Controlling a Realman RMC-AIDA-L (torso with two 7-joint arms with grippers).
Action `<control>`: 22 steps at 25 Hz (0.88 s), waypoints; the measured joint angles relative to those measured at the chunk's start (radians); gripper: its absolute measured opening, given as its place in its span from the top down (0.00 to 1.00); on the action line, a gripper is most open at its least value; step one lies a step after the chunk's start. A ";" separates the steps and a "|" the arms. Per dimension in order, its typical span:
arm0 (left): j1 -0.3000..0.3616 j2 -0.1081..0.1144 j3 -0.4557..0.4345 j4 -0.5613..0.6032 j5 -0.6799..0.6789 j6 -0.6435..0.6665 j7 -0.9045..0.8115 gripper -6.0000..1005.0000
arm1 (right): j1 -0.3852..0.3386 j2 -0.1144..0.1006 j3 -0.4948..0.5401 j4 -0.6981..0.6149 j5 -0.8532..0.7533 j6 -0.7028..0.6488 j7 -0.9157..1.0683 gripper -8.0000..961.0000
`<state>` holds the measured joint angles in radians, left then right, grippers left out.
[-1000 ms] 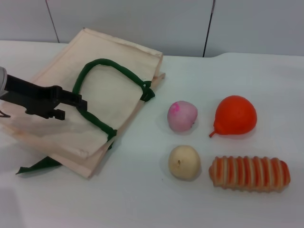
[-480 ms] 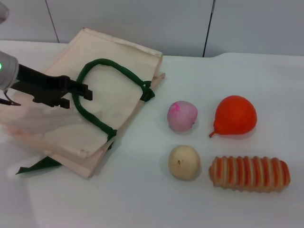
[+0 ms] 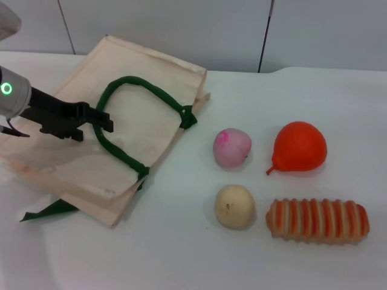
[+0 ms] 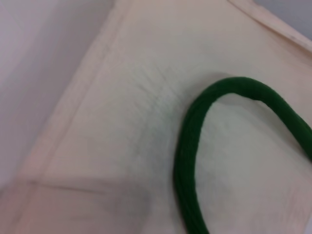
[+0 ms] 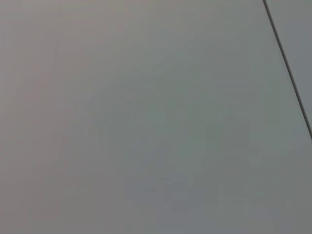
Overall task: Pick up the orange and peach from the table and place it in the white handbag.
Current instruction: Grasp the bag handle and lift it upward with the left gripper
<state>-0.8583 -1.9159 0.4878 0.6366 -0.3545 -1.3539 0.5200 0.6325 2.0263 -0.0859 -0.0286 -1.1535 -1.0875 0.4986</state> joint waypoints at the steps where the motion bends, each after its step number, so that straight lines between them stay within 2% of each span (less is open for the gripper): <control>1: -0.001 -0.001 0.000 -0.007 0.004 0.014 0.000 0.16 | 0.001 0.000 0.000 0.001 0.000 0.000 0.000 0.08; 22: -0.054 0.003 0.049 -0.143 0.013 0.180 0.012 0.16 | 0.008 0.000 0.000 0.005 0.000 0.000 0.000 0.08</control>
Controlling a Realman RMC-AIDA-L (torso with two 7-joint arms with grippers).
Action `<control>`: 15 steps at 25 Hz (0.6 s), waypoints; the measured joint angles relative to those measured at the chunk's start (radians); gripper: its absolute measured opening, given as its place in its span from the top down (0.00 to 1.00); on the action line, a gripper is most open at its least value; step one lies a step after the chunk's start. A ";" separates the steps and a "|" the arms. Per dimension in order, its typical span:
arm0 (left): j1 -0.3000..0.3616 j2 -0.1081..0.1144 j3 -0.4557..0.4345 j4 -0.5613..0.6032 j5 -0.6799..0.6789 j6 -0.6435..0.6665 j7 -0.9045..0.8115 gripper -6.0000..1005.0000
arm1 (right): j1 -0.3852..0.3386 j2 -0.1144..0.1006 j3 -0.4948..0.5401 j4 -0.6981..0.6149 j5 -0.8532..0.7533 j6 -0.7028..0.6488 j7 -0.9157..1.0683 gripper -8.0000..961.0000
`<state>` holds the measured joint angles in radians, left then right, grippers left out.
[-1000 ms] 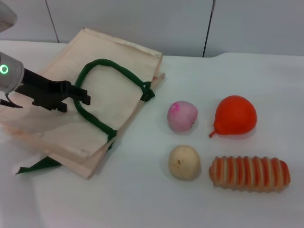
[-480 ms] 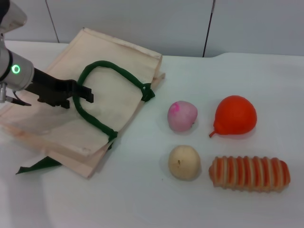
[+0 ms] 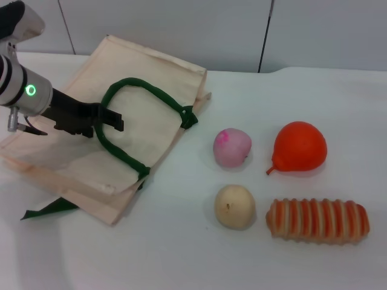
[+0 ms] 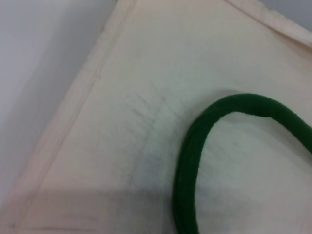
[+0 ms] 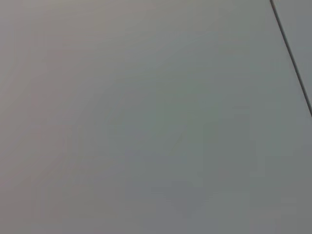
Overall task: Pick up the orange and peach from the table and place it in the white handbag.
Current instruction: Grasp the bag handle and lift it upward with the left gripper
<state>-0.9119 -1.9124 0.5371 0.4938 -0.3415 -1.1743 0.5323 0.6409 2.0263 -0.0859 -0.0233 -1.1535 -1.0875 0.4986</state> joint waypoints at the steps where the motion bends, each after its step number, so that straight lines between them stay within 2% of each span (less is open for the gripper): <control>1: -0.001 -0.001 0.000 -0.001 0.002 0.004 0.000 0.16 | 0.000 0.000 0.000 0.000 0.000 0.000 0.000 0.08; 10: -0.028 0.001 0.032 -0.042 0.026 0.044 -0.004 0.16 | 0.006 0.001 0.000 0.002 0.000 0.000 0.000 0.08; 15: -0.035 0.003 0.047 -0.045 0.026 0.048 -0.008 0.24 | 0.009 0.002 0.000 0.002 0.000 -0.002 0.000 0.08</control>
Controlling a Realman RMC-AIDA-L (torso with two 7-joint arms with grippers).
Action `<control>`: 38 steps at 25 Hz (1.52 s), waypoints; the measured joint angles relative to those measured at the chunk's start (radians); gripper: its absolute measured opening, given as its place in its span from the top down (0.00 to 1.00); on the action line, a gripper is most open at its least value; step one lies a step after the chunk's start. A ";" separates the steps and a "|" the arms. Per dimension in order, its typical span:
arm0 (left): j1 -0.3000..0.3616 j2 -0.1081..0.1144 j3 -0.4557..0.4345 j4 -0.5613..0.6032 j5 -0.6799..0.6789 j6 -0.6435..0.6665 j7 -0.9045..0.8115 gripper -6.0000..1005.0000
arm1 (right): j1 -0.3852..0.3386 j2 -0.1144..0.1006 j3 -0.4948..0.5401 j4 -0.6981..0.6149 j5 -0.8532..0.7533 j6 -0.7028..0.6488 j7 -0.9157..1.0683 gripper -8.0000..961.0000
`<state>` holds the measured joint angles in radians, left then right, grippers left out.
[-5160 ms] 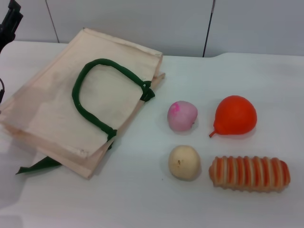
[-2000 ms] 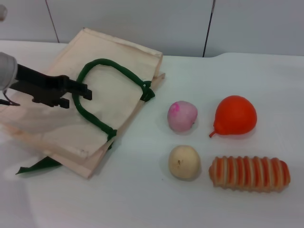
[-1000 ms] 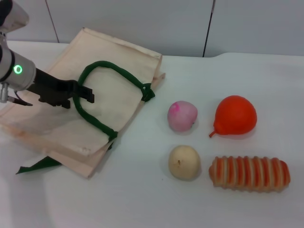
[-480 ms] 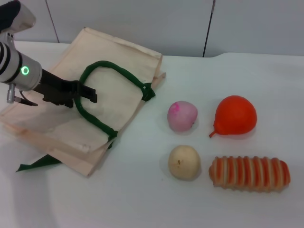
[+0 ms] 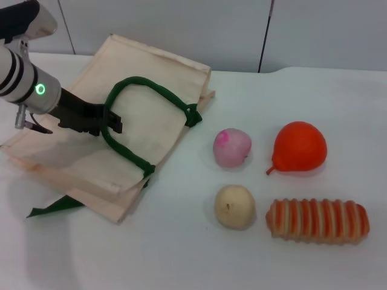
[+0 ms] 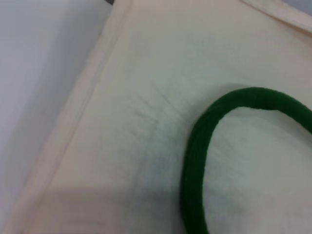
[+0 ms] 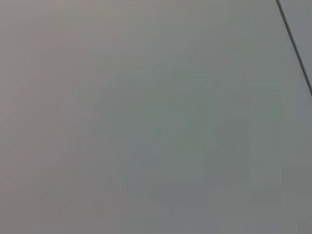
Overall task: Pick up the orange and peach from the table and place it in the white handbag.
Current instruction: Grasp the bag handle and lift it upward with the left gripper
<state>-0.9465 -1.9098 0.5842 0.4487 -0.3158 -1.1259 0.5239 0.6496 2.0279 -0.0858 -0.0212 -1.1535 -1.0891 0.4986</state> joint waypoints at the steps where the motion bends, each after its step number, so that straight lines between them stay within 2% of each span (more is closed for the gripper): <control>1: -0.001 0.000 0.004 -0.002 0.000 0.000 -0.001 0.25 | 0.000 0.000 0.000 0.000 0.000 -0.001 0.000 0.08; 9: -0.003 0.000 0.006 -0.008 0.007 0.007 -0.003 0.55 | 0.000 0.000 0.000 0.000 -0.003 -0.005 0.000 0.08; 20: -0.010 0.000 0.006 -0.009 0.034 0.023 -0.009 0.77 | -0.001 0.002 0.000 0.001 -0.005 -0.008 0.000 0.08; 26: -0.004 -0.008 0.006 -0.008 0.029 0.074 -0.001 0.84 | -0.001 0.002 -0.001 0.001 -0.005 -0.008 0.000 0.08; 32: -0.002 -0.015 -0.005 -0.008 0.011 0.095 0.024 0.87 | -0.005 0.002 -0.002 0.001 -0.005 -0.008 0.000 0.08; 38: 0.019 -0.015 -0.007 -0.008 -0.140 0.088 0.125 0.87 | -0.008 0.001 -0.002 0.001 -0.005 -0.008 0.000 0.08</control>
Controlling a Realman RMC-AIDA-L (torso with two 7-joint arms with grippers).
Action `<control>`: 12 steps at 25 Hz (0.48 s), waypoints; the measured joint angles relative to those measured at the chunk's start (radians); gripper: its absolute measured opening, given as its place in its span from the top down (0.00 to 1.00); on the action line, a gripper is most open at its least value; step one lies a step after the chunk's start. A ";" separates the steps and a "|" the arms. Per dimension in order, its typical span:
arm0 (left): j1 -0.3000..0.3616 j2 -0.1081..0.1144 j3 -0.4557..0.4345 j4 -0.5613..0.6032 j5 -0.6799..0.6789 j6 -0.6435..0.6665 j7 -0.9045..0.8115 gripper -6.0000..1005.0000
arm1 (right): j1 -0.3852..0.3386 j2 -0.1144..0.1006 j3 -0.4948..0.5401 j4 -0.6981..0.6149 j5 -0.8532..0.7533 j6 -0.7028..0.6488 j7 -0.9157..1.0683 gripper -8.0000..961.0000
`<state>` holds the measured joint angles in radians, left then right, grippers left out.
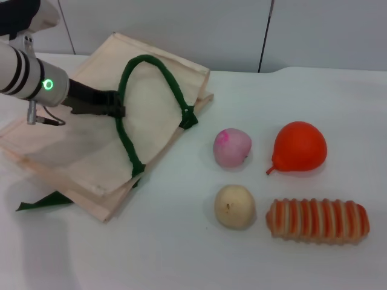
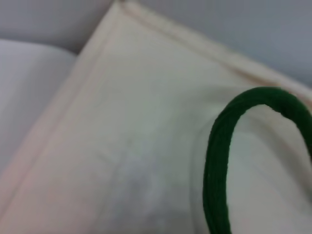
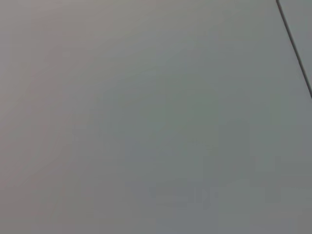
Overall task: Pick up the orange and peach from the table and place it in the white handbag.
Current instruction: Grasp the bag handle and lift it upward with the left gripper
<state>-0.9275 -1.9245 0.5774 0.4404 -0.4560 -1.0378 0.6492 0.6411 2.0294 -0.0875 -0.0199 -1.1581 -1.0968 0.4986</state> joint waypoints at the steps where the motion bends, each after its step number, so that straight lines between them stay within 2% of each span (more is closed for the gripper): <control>1: 0.004 0.000 0.000 0.000 -0.024 -0.004 0.020 0.87 | -0.001 0.000 0.000 0.000 0.000 0.000 0.000 0.08; 7: 0.031 0.000 0.000 0.000 -0.175 -0.033 0.130 0.87 | -0.001 0.000 -0.002 0.000 0.000 0.006 0.000 0.08; 10: 0.059 0.008 -0.001 0.000 -0.327 -0.092 0.232 0.87 | -0.001 -0.001 -0.004 0.000 -0.001 0.008 0.000 0.08; 12: 0.068 0.012 -0.001 0.000 -0.373 -0.115 0.262 0.87 | -0.002 -0.001 -0.003 0.000 -0.002 0.008 0.000 0.08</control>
<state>-0.8599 -1.9129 0.5768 0.4402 -0.8295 -1.1532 0.9113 0.6396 2.0281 -0.0908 -0.0199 -1.1598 -1.0891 0.4985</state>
